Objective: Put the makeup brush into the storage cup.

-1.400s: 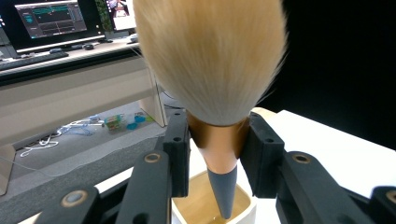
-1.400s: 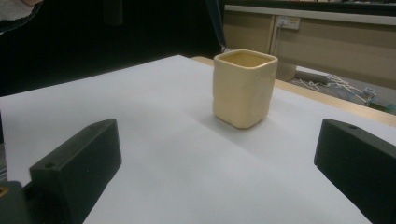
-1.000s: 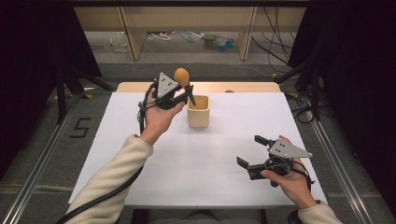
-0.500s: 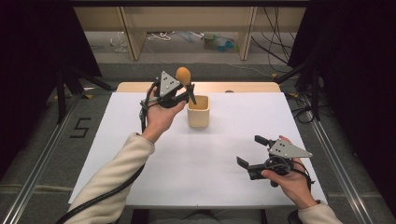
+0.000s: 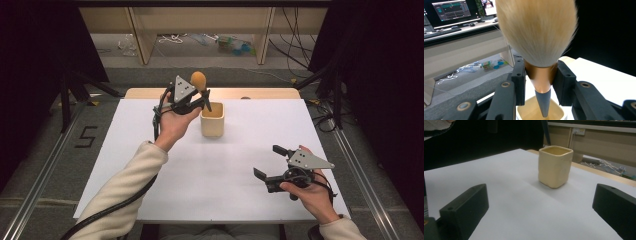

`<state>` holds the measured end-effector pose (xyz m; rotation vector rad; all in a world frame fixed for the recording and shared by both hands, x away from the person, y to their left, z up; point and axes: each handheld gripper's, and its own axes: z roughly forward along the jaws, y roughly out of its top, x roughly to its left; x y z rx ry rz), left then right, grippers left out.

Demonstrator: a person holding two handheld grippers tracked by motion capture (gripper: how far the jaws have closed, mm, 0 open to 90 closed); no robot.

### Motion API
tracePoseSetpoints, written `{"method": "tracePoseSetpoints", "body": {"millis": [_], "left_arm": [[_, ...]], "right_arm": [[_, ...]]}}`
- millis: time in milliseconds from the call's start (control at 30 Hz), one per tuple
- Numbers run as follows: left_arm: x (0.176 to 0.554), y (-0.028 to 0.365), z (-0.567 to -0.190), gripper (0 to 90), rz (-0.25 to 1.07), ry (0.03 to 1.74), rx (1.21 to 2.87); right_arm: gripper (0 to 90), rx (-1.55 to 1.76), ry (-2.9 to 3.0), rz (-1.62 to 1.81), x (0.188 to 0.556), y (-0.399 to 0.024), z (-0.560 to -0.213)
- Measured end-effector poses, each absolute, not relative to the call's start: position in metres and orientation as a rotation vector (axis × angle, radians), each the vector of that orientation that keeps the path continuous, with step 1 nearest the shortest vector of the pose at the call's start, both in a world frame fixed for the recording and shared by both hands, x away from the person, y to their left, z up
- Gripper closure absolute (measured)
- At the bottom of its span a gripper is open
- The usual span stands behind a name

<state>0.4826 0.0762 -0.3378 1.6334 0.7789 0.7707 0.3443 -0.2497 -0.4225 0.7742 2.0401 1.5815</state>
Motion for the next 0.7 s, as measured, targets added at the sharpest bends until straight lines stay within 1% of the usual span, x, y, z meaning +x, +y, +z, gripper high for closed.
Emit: {"method": "tracePoseSetpoints", "body": {"millis": [700], "left_arm": [[0.4897, 0.0732, -0.3398, 65.7, 0.775, 0.776, 1.647]], "right_arm": [[1.1, 0.771, 2.043, 1.589, 0.3438, -0.2499, -0.4221]]}}
